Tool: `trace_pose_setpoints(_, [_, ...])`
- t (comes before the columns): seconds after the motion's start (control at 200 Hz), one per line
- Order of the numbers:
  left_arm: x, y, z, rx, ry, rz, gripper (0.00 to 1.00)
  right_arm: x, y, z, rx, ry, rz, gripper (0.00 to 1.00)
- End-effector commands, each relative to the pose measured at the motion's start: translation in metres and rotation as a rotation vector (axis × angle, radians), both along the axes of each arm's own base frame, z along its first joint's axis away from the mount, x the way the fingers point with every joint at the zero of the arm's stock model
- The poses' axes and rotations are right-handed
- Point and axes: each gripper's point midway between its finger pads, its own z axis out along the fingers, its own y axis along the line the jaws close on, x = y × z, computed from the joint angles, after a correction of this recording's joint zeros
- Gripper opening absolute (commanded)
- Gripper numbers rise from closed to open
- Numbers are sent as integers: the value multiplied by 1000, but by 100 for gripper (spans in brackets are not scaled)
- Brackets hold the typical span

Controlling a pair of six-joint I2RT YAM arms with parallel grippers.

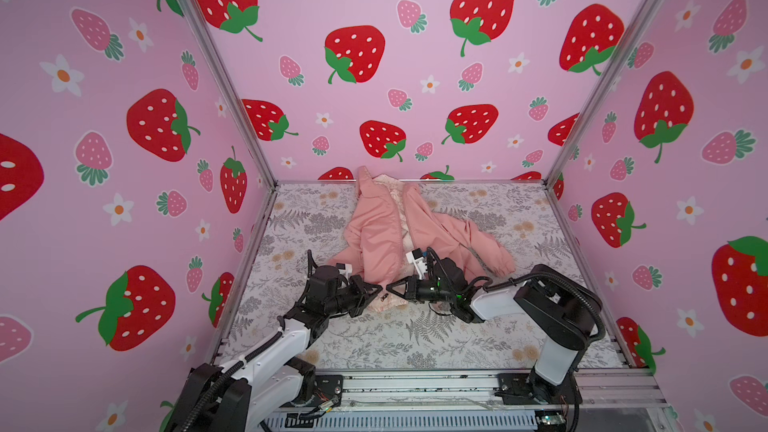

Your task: Zip up the jacket

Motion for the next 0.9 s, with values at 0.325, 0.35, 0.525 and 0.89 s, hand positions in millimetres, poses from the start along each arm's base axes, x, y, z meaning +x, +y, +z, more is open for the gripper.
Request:
trace_pose_setpoints(0.325, [11, -12, 31, 5, -187, -95, 0, 76, -96, -13, -705, -354, -261, 99])
trace_pose_setpoints(0.35, [11, -12, 32, 9, -195, -101, 0, 83, -107, -9, -763, -378, -303, 99])
trace_pose_setpoints(0.525, [14, -15, 38, 18, -236, -123, 0, 109, -160, 24, -843, -478, -560, 99])
trace_pose_setpoints(0.89, [16, -17, 38, 13, -249, -134, 0, 50, -79, 31, -151, -129, -222, 69])
